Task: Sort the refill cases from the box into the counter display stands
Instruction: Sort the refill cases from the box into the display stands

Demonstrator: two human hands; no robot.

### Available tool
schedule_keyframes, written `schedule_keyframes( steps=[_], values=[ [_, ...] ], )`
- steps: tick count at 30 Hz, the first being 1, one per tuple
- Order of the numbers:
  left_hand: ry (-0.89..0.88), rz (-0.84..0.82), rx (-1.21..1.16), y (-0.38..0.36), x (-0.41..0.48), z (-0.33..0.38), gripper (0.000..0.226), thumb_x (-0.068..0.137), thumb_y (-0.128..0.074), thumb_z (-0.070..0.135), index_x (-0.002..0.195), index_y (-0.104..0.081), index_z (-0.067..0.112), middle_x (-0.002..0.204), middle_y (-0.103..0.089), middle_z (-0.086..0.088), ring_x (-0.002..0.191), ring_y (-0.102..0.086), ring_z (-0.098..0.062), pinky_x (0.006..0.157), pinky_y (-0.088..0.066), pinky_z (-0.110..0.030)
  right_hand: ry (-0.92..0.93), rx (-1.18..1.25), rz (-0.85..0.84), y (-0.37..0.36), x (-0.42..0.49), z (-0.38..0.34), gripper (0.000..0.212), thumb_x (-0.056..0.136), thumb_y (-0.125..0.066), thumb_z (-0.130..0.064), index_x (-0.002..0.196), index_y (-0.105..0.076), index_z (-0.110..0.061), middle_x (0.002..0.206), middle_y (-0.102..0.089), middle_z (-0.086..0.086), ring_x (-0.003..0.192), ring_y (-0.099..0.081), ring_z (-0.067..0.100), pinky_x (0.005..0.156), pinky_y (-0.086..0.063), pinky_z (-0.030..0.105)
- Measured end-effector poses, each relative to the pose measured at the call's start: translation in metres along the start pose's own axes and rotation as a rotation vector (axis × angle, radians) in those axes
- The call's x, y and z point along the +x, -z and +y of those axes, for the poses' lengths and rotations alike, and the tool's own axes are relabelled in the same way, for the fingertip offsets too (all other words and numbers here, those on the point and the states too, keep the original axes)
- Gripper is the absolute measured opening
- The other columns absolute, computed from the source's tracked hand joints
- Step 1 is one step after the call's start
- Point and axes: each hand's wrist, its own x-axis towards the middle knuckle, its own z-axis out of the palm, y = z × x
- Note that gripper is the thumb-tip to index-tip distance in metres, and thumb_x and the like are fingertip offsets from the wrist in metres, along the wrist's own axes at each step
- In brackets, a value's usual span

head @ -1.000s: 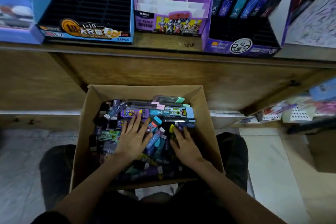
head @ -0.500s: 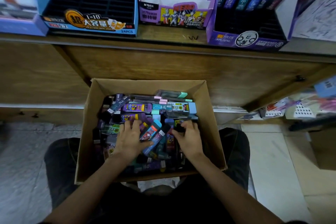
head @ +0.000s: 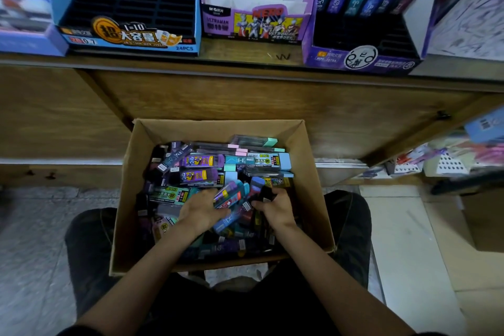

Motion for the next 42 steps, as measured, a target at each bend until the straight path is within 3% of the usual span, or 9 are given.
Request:
schedule_keyframes(
  steps=[4, 6, 10, 15, 19, 23, 29, 37, 42],
  values=[
    [0.013, -0.016, -0.694, 0.007, -0.009, -0.004, 0.014, 0.084, -0.067, 0.003, 0.095, -0.06, 0.001, 0.083, -0.065, -0.015, 0.064, -0.066, -0.016, 0.063, -0.052, -0.024, 0.048, 0.006, 0.021, -0.011, -0.011, -0.006, 0.042, 0.077, -0.074, -0.009, 0.101, -0.04, -0.014, 0.088, -0.058, -0.003, 0.088, -0.056, 0.015, 0.07, -0.042, 0.021],
    [0.001, -0.028, -0.852, 0.01, -0.014, -0.007, 0.013, 0.082, -0.065, -0.006, 0.091, -0.058, 0.0, 0.074, -0.063, -0.012, 0.052, -0.064, -0.008, 0.052, -0.051, -0.018, 0.082, 0.057, 0.004, -0.02, -0.015, -0.01, 0.039, 0.076, -0.075, -0.008, 0.104, -0.048, -0.006, 0.094, -0.063, 0.001, 0.093, -0.059, 0.016, 0.075, -0.044, 0.02],
    [-0.011, 0.005, -0.967, 0.013, -0.02, -0.016, 0.015, 0.08, -0.069, 0.0, 0.092, -0.06, 0.005, 0.071, -0.067, -0.005, 0.058, -0.064, -0.012, 0.053, -0.051, -0.018, 0.017, 0.193, -0.053, -0.021, -0.02, -0.015, 0.022, 0.079, -0.074, -0.014, 0.098, -0.067, -0.004, 0.098, -0.069, 0.01, 0.095, -0.063, 0.023, 0.085, -0.047, 0.031],
    [0.044, 0.013, -1.121, 0.009, -0.019, -0.021, 0.017, 0.082, -0.066, 0.002, 0.097, -0.059, -0.001, 0.078, -0.069, -0.011, 0.064, -0.065, -0.017, 0.062, -0.054, -0.028, -0.006, 0.271, -0.128, -0.01, -0.023, -0.014, 0.019, 0.084, -0.069, -0.015, 0.099, -0.066, -0.005, 0.097, -0.067, 0.011, 0.094, -0.063, 0.024, 0.084, -0.05, 0.034],
    [0.041, 0.04, -1.185, 0.012, -0.022, -0.018, 0.022, 0.082, -0.066, 0.002, 0.104, -0.059, 0.005, 0.093, -0.072, -0.015, 0.074, -0.071, -0.016, 0.057, -0.053, -0.02, 0.087, 0.345, -0.109, -0.002, -0.025, -0.018, 0.003, 0.088, -0.063, -0.008, 0.086, -0.065, -0.01, 0.093, -0.067, 0.013, 0.086, -0.065, 0.023, 0.074, -0.054, 0.03],
    [-0.024, 0.053, -1.169, 0.023, -0.024, -0.007, 0.022, 0.086, -0.064, 0.012, 0.107, -0.059, 0.014, 0.097, -0.074, -0.005, 0.081, -0.071, -0.012, 0.052, -0.051, -0.021, 0.23, 0.34, -0.111, 0.017, -0.024, -0.033, 0.006, 0.087, -0.064, -0.01, 0.092, -0.066, -0.009, 0.096, -0.069, 0.013, 0.094, -0.065, 0.028, 0.086, -0.052, 0.039],
    [-0.118, 0.028, -1.148, 0.041, -0.02, 0.017, 0.025, 0.091, -0.057, 0.011, 0.115, -0.058, 0.016, 0.103, -0.073, -0.004, 0.097, -0.068, -0.017, 0.084, -0.053, -0.036, 0.342, 0.37, -0.303, 0.044, -0.031, -0.075, 0.011, 0.089, -0.062, -0.011, 0.097, -0.069, -0.012, 0.092, -0.074, 0.006, 0.085, -0.069, 0.021, 0.071, -0.056, 0.029],
    [-0.035, -0.138, -1.407, 0.058, -0.024, 0.043, 0.021, 0.083, -0.059, 0.018, 0.104, -0.062, 0.016, 0.086, -0.074, -0.003, 0.074, -0.071, -0.017, 0.061, -0.057, -0.032, 0.341, 0.458, -0.502, 0.043, -0.052, -0.11, 0.019, 0.089, -0.06, -0.009, 0.107, -0.064, -0.005, 0.099, -0.071, 0.008, 0.092, -0.067, 0.022, 0.075, -0.056, 0.032],
    [-0.168, -0.164, -1.335, 0.062, -0.033, 0.042, 0.051, 0.072, -0.077, 0.044, 0.116, -0.06, 0.025, 0.109, -0.071, -0.004, 0.1, -0.068, -0.022, 0.071, -0.057, -0.034, 0.365, 0.445, -0.524, 0.038, -0.059, -0.114, 0.024, 0.09, -0.06, -0.017, 0.11, -0.064, -0.004, 0.104, -0.07, 0.01, 0.098, -0.067, 0.024, 0.084, -0.054, 0.036]
  ],
)
